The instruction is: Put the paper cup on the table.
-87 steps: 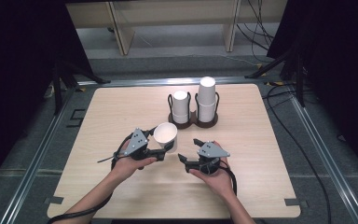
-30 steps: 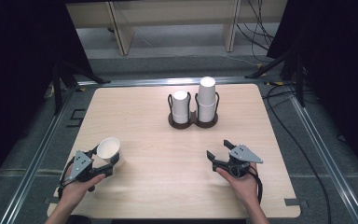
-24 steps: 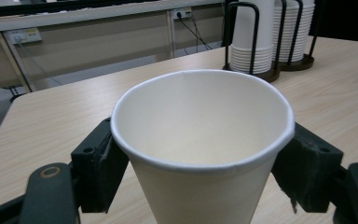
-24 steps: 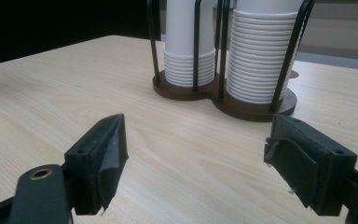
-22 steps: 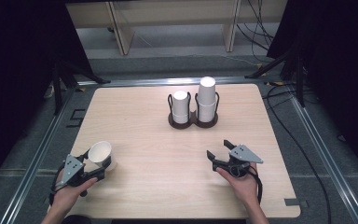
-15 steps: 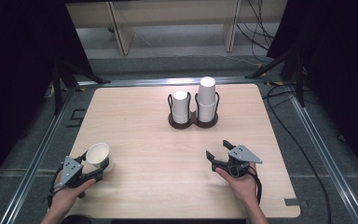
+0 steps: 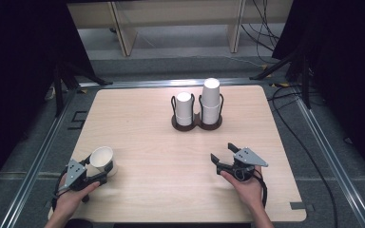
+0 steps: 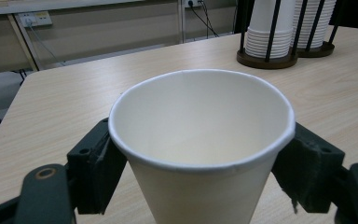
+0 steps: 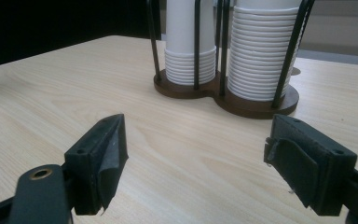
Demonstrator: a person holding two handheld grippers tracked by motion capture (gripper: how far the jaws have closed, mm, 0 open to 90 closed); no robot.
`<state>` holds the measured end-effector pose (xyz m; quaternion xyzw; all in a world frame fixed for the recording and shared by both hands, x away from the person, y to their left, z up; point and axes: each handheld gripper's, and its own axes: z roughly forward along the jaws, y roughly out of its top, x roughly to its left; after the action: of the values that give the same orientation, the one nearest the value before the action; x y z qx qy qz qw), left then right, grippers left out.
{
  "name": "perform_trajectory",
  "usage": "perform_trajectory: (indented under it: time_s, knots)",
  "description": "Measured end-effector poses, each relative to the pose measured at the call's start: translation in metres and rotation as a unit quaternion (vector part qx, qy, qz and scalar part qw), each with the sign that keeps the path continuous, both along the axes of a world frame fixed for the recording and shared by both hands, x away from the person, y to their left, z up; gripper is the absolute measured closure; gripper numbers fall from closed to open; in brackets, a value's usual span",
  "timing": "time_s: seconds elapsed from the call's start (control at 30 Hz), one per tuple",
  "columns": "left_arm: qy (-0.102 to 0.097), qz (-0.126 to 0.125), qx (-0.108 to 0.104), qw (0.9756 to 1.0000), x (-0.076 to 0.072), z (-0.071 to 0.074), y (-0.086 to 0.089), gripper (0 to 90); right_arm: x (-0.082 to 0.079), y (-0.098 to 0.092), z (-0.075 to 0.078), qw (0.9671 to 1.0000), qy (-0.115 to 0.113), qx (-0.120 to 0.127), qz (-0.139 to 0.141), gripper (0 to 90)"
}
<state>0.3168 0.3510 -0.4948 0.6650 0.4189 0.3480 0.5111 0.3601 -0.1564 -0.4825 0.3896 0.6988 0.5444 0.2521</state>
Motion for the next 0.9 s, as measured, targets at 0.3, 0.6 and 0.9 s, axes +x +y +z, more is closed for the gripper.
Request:
perform_trajectory:
  time_s: [0.3,0.6,0.9]
  knots:
    - [0.005,0.004,-0.013,0.9999,0.002,-0.001,-0.001,7.3,0.000,0.000,0.000,1.0000,-0.004,0.001,-0.002,20.4]
    - [-0.022,0.019,-0.013,0.9995,-0.001,0.007,-0.001,0.0,0.001,-0.001,0.000,1.0000,-0.004,-0.005,0.003,20.3]
    - [-0.046,0.009,-0.020,0.9987,-0.008,0.026,-0.009,0.0,0.000,0.000,-0.001,1.0000,0.008,0.006,0.000,20.3]
